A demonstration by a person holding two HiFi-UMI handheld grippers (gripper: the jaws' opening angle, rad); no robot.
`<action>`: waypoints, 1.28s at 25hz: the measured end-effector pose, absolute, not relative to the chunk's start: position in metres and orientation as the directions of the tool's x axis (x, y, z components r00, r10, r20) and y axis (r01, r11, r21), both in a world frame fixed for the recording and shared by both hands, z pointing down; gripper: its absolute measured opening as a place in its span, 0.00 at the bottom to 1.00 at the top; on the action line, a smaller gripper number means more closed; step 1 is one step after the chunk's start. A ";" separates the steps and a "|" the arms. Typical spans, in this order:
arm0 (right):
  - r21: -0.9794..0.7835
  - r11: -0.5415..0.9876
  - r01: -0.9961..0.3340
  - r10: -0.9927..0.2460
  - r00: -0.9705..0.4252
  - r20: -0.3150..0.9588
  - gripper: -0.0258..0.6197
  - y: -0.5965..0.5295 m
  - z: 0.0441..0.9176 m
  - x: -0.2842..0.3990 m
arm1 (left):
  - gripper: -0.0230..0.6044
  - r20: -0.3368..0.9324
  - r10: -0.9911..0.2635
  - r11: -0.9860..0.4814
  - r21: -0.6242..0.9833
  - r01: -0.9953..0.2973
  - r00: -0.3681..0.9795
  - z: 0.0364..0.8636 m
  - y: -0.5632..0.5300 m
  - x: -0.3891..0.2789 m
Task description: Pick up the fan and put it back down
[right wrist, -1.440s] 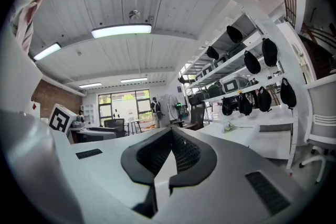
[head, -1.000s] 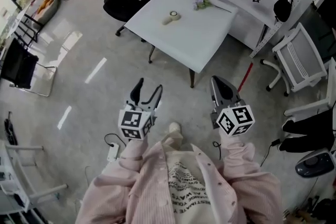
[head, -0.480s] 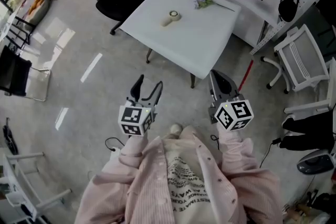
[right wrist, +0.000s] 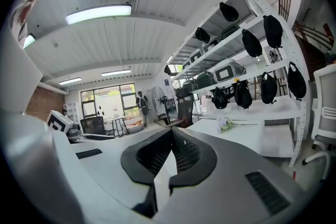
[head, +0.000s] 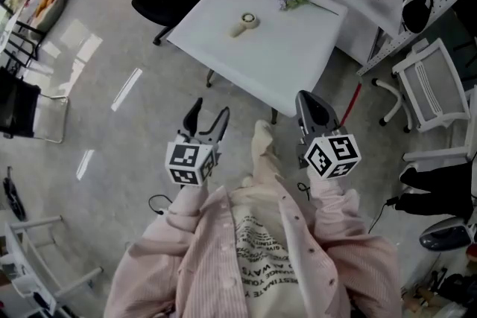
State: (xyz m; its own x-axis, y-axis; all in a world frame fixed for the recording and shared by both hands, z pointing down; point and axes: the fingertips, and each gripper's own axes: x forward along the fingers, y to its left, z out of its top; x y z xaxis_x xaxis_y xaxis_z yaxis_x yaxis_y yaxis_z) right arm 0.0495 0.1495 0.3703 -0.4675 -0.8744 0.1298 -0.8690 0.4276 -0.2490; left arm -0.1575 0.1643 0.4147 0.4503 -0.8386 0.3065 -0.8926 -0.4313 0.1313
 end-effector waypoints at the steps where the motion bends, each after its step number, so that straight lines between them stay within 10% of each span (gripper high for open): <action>1: -0.255 0.426 -0.868 -0.875 -0.467 0.128 0.04 0.142 0.371 0.050 | 0.46 0.307 -0.838 -0.431 0.134 -0.893 0.451 0.416 0.157 -0.157; 32: -0.344 0.445 -0.826 -0.826 -0.528 0.198 0.04 -0.138 0.400 0.047 | 0.46 0.426 -0.796 -0.428 0.109 -0.897 0.431 0.452 -0.120 -0.135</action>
State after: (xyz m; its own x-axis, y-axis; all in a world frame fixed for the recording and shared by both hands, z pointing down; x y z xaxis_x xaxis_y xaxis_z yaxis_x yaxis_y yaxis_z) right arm 0.0472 -0.1375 0.4002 -0.5277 -0.8261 0.1978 -0.8264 0.4455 -0.3444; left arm -0.1350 -0.1196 0.4519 0.4306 -0.7956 0.4263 -0.8975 -0.4275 0.1087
